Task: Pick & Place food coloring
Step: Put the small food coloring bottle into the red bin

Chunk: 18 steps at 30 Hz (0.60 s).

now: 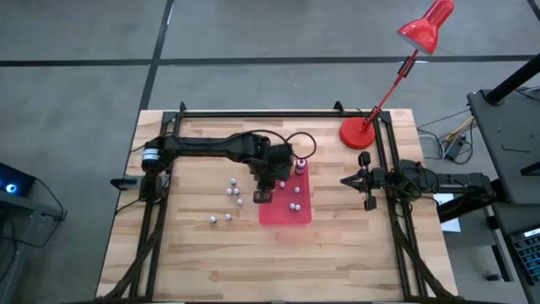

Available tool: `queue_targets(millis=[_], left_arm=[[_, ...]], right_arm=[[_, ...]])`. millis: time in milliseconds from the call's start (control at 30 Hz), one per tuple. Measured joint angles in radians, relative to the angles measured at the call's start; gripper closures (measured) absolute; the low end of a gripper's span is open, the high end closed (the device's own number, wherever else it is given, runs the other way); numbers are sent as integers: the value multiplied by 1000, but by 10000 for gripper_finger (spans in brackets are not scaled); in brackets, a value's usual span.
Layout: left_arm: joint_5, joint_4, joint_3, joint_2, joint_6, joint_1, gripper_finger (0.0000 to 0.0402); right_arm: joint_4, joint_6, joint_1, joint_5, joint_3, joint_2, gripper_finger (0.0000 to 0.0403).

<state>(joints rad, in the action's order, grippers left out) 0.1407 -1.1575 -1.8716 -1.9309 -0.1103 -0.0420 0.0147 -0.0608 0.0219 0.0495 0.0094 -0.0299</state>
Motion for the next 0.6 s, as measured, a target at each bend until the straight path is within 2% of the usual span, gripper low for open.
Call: queue_targets(millis=[300,433,600], left_arm=[[2,-3,-124,-114,41,2,362],[-3,-2,-123,-130,34,9,362],[-8,-3,-121,-157,-50,36,362]], right_arm=[[0,-1,0,0,0,1,394],[0,0,0,0,0,1,394],[0,0,0,0,0,2,394]])
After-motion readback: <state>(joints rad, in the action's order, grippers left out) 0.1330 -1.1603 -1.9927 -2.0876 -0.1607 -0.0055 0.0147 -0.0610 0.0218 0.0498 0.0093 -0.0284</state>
